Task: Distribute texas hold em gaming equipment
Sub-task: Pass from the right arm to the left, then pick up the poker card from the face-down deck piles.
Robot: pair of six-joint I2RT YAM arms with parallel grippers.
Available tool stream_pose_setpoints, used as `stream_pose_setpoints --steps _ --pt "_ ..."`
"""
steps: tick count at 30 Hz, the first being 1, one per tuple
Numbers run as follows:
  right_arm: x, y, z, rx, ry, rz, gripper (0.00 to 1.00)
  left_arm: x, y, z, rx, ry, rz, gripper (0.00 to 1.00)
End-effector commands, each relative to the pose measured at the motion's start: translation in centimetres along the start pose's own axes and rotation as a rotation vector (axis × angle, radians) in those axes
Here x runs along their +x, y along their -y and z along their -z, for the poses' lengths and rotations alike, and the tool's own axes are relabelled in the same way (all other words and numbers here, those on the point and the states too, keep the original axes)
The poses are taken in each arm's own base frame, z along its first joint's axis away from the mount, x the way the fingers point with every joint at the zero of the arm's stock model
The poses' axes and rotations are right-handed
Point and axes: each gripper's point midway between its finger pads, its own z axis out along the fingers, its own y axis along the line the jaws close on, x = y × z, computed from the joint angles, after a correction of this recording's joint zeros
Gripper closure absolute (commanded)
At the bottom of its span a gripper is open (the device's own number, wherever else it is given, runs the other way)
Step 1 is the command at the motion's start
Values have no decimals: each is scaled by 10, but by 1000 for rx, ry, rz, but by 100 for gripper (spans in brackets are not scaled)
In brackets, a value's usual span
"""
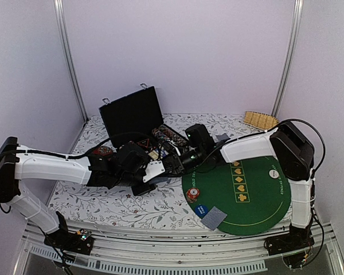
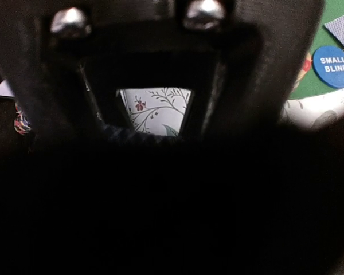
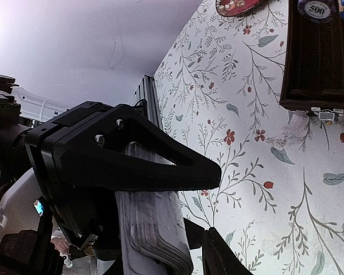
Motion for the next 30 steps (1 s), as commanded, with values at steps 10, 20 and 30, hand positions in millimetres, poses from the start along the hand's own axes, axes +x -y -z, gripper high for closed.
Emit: stream_pose_setpoints --steps 10,20,30 --pt "-15 -7 25 158 40 94 66 -8 -6 7 -10 22 29 43" --pt "-14 -11 35 200 41 110 73 -4 -6 6 -13 7 30 44" --pt "-14 -11 44 256 43 126 76 -3 -6 6 -14 4 31 44"
